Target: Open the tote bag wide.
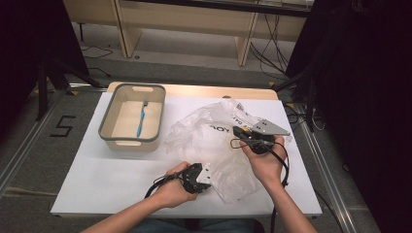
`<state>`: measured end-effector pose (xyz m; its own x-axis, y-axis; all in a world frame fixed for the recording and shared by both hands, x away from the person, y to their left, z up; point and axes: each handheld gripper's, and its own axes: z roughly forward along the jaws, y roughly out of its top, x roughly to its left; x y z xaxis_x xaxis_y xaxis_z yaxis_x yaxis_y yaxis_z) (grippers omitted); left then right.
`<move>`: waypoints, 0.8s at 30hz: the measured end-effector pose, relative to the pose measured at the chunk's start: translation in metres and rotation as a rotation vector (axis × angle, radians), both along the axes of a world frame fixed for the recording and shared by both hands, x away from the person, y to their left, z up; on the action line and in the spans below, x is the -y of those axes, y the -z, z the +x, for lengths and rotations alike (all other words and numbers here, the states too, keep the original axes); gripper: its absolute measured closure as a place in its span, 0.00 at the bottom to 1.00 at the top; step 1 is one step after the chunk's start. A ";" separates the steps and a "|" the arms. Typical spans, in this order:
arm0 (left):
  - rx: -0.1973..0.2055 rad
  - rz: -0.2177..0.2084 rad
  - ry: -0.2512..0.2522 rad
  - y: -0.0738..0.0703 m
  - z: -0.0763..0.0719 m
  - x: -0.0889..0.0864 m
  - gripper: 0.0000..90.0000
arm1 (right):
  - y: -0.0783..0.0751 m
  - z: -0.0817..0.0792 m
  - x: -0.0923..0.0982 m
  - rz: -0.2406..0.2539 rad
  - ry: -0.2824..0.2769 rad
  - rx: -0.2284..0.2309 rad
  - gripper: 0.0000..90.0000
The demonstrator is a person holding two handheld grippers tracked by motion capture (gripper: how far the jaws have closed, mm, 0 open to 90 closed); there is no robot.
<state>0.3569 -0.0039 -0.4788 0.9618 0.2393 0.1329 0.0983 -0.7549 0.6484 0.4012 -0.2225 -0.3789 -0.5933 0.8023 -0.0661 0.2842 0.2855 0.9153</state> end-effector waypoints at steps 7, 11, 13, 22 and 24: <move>0.012 -0.015 -0.052 -0.001 0.008 -0.013 0.99 | -0.003 -0.001 0.003 -0.015 0.028 0.043 1.00; 0.007 -0.013 -0.065 0.001 0.009 -0.018 0.99 | -0.003 -0.001 0.002 -0.012 0.030 0.055 1.00; 0.006 -0.013 -0.064 0.003 0.008 -0.018 0.99 | -0.003 -0.001 0.001 -0.010 0.029 0.057 1.00; -0.004 -0.007 -0.061 0.006 0.008 -0.018 0.98 | -0.006 -0.001 0.002 0.011 0.043 0.082 1.00; -0.005 -0.008 -0.065 0.006 0.008 -0.019 0.97 | -0.007 -0.001 0.002 0.017 0.044 0.087 1.00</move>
